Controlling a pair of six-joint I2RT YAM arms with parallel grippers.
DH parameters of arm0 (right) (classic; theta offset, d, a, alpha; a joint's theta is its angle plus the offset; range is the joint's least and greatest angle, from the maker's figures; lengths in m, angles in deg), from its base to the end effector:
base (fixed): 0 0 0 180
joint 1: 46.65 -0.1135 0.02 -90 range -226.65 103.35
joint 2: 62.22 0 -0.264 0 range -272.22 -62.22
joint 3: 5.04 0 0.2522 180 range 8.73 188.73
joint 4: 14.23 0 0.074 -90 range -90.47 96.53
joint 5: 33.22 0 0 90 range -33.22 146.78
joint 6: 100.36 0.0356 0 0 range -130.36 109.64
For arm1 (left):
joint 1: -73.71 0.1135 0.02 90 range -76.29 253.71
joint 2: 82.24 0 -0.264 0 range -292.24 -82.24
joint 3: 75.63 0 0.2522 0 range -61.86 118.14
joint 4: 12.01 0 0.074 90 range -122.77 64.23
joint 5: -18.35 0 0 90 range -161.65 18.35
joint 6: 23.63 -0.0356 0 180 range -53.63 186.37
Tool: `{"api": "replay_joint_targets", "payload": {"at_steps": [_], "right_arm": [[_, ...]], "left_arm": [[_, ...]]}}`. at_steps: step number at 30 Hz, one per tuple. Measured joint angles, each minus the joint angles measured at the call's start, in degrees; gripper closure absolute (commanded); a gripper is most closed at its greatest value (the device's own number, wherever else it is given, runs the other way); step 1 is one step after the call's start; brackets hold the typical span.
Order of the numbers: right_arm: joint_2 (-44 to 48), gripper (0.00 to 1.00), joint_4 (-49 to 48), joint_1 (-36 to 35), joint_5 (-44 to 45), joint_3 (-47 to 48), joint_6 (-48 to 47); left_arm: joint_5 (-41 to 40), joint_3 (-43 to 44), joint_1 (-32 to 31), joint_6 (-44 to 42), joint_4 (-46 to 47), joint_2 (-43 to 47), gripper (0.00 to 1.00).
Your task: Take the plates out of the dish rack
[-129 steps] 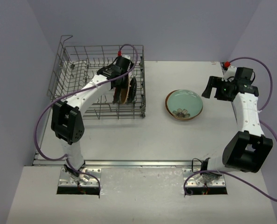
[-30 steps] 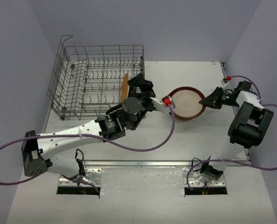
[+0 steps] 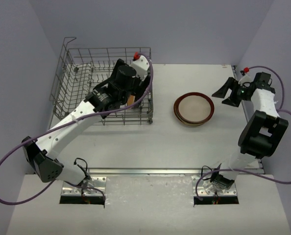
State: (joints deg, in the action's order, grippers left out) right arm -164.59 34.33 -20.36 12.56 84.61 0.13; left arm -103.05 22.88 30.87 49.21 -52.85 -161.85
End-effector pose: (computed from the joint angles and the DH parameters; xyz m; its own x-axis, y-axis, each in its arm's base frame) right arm 0.3431 -0.1418 0.2286 -0.7700 0.5259 -0.3611 0.1598 0.7070 0.6889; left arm 0.2383 -0.1957 0.4159 -0.1951 0.5244 -0.8288 0.2968 0.8370 0.4597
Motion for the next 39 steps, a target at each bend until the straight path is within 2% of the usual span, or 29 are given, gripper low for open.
{"api": "replay_joint_targets", "payload": {"at_steps": [5,9,18,21,24,25,29,30,33,39], "right_arm": [[9.80,0.04,-0.03,-1.05,6.45,1.89,-0.71],[15.34,0.02,0.26,-1.46,7.70,2.33,-1.49],[19.87,0.01,3.05,-1.53,8.00,0.92,-1.70],[21.32,0.01,3.86,-1.53,7.78,0.70,-1.70],[22.32,0.01,4.21,-1.53,7.64,0.65,-1.69],[22.62,0.01,4.31,-1.53,7.60,0.63,-1.68],[22.84,0.01,4.63,-1.53,7.59,0.63,-1.70],[22.88,0.01,4.69,-1.53,7.59,0.55,-1.70],[23.47,0.01,4.85,-1.53,7.57,-0.31,-1.72],[24.39,0.01,5.12,-1.53,6.18,-1.08,-1.62]], "left_arm": [[6.43,6.26,6.17,7.62,-4.93,-7.37,0.20],[8.59,7.75,7.31,10.64,-8.15,-13.21,0.23],[9.63,10.07,10.03,15.62,-9.60,-23.60,0.34],[9.64,10.13,12.09,17.42,-9.60,-25.93,0.41],[10.33,10.13,13.35,18.79,-9.59,-27.75,0.56],[10.63,10.13,13.73,19.21,-9.58,-28.32,0.57],[12.84,10.13,14.49,20.40,-9.60,-29.44,0.90],[13.75,10.16,14.66,20.72,-9.60,-29.51,0.94],[17.36,10.72,14.74,23.16,-9.43,-29.53,1.00],[20.65,10.02,15.38,23.83,-10.71,-26.91,1.00]]}}
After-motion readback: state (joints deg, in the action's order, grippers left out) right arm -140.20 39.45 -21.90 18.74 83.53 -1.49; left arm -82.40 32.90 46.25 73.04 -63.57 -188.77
